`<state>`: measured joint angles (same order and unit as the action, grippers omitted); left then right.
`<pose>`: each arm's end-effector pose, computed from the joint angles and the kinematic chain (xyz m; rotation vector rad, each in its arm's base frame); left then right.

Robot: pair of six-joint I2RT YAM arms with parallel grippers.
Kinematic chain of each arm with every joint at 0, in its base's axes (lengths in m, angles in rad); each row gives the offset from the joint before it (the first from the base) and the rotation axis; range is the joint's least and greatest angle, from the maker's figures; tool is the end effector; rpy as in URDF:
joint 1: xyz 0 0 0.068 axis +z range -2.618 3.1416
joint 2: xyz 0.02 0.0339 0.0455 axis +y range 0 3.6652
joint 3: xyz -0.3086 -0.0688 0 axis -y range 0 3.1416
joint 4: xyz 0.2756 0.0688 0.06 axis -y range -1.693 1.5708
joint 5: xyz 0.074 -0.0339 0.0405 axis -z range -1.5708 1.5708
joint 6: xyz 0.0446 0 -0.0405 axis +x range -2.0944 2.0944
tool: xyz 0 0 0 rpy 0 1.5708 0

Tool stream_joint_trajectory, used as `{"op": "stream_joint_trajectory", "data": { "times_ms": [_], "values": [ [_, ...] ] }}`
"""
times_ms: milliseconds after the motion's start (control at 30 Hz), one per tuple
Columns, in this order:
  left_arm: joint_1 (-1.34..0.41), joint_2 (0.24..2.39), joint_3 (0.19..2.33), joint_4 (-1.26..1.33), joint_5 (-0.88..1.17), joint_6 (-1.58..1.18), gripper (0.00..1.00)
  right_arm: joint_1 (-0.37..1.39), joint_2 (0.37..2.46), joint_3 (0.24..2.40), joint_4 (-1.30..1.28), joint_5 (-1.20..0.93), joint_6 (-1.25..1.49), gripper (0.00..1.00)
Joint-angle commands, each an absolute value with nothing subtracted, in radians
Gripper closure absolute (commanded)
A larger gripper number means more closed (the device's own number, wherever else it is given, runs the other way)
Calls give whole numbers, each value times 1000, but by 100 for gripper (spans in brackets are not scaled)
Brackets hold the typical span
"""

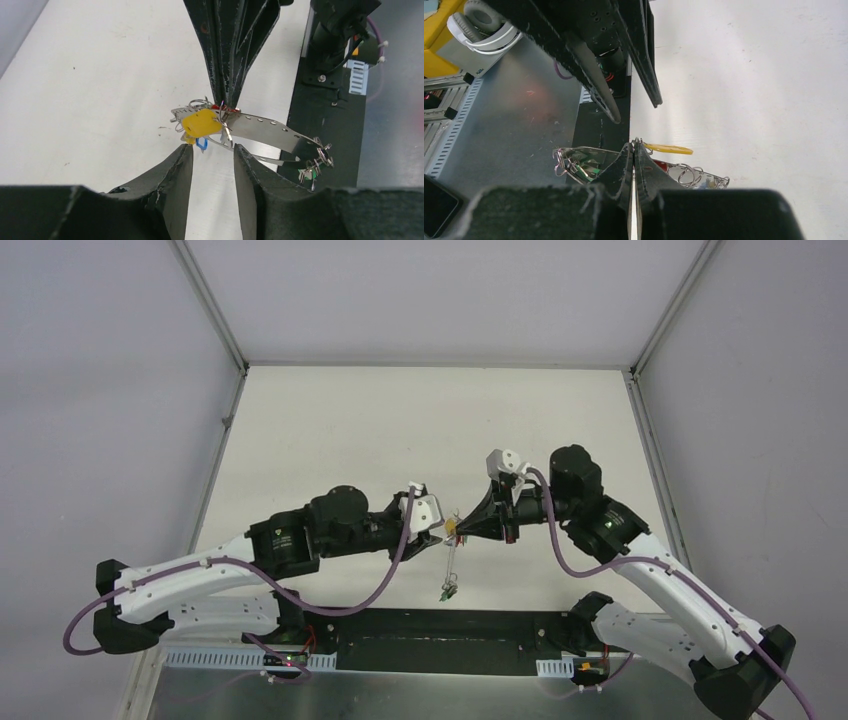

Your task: Put the keys on the keyring

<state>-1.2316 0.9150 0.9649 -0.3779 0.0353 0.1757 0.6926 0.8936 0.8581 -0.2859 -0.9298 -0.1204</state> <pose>0.0705 -0.2045 0.3936 1.2935 1.4858 -0.7405 0.1309 0.1550 0.3724 -1.3352 1.4232 1.2564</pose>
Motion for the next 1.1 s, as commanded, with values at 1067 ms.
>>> {"op": "stream_joint_trajectory", "data": {
  "times_ms": [1067],
  "values": [
    [-1242, 813, 820, -33, 133, 182, 68, 693, 751, 785, 52, -1039, 34, 100]
  ]
}}
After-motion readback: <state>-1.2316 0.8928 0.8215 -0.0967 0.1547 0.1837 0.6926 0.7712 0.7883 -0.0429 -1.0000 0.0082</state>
